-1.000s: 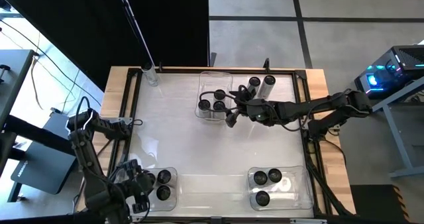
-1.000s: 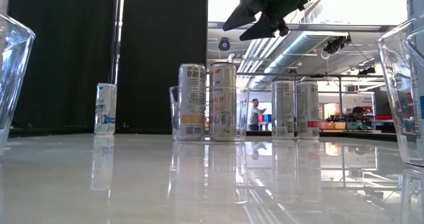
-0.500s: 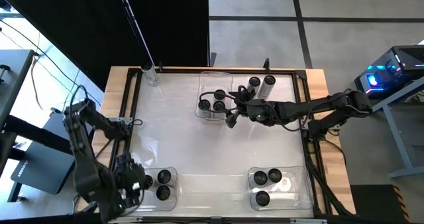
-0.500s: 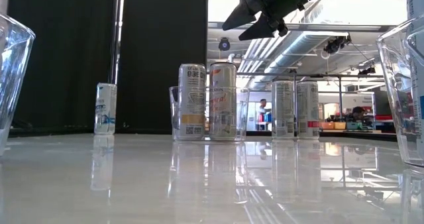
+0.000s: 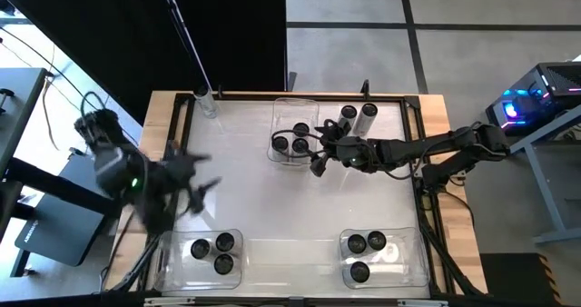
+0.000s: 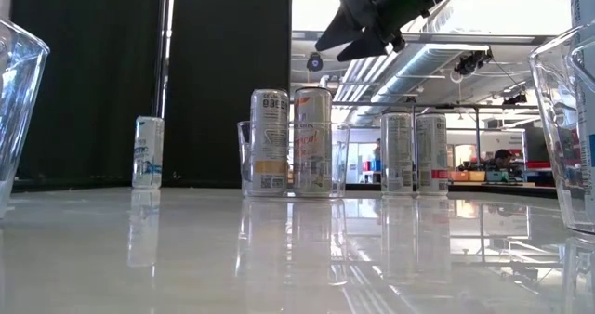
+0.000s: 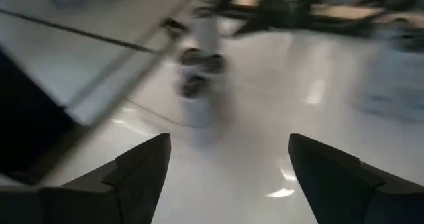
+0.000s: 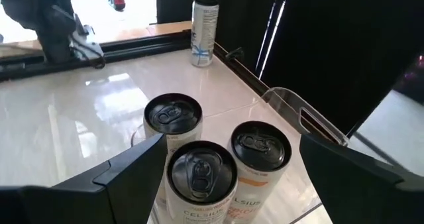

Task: Sort soda cans
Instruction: Put the white blue soda can into the bottom right transparent bin

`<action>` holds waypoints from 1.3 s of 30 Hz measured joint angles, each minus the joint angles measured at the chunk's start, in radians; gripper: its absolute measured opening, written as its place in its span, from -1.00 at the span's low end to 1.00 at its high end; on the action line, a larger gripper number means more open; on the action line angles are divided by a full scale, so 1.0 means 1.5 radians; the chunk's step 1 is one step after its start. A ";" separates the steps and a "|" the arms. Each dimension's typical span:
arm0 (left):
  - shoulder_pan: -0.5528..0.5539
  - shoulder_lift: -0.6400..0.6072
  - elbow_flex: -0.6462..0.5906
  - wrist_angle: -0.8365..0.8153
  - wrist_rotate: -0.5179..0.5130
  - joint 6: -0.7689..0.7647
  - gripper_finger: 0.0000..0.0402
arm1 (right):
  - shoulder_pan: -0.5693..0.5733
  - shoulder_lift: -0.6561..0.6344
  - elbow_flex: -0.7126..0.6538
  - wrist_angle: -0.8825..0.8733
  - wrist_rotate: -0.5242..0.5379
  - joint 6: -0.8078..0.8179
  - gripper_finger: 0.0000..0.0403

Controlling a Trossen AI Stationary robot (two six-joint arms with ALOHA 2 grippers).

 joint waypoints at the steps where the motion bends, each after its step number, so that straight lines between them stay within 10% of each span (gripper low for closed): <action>1: 0.037 -0.014 -0.006 0.003 0.002 0.037 0.49 | 0.000 0.000 0.000 0.000 -0.003 -0.011 0.69; 18: 0.874 -0.024 -0.023 0.164 0.365 0.570 0.48 | -0.018 0.000 0.000 0.036 -0.060 -0.132 0.69; 39: 1.260 0.173 -0.023 0.181 0.560 0.736 0.49 | -0.005 0.000 0.000 0.047 -0.103 -0.107 0.69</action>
